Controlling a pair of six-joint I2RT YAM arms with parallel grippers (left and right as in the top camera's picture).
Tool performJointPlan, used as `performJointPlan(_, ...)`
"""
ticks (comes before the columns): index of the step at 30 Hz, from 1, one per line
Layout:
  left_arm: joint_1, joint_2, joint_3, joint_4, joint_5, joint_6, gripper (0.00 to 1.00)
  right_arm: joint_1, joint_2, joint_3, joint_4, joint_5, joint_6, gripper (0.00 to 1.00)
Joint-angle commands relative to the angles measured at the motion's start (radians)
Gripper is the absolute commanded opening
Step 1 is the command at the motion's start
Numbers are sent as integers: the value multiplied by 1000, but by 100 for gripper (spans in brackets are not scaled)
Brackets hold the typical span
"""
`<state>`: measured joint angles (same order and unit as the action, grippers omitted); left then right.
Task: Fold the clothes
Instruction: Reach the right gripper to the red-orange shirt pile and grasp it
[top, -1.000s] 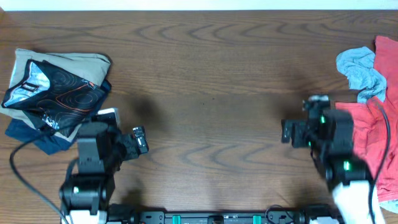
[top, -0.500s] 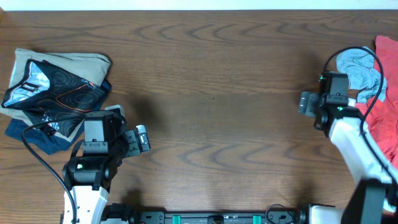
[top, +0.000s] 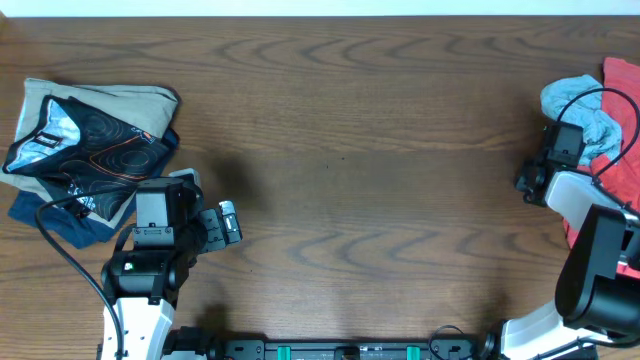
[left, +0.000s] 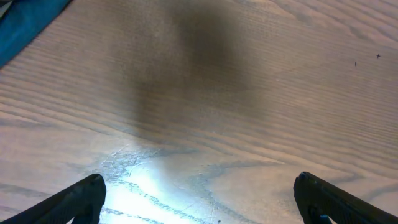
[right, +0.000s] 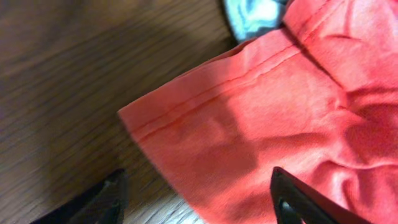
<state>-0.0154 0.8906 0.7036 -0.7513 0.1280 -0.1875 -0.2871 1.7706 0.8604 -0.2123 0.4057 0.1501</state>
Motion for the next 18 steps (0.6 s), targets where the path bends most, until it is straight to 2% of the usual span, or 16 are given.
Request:
performJointPlan(1,-4,3,22,0,3,-13,98,-41,56,-13,-24,17,15,67)
performJointPlan(5,-4,4,22,0,3,-13,98,-90,64,-14,-62,16,82,62)
performJointPlan(8,-4,4,22,0,3,-13,98,-113,64,-14,-68,-5,101,53)
performJointPlan(11,-4,3,22,0,3,-13,98,-116,64,-14,-70,-53,100,33)
performJointPlan(13,-4,3,22,0,3,-13,98,-116,60,-13,-72,-91,100,3)
performJointPlan(18,-4,3,22,0,3,-13,98,-116,-9,30,-126,-122,100,1)
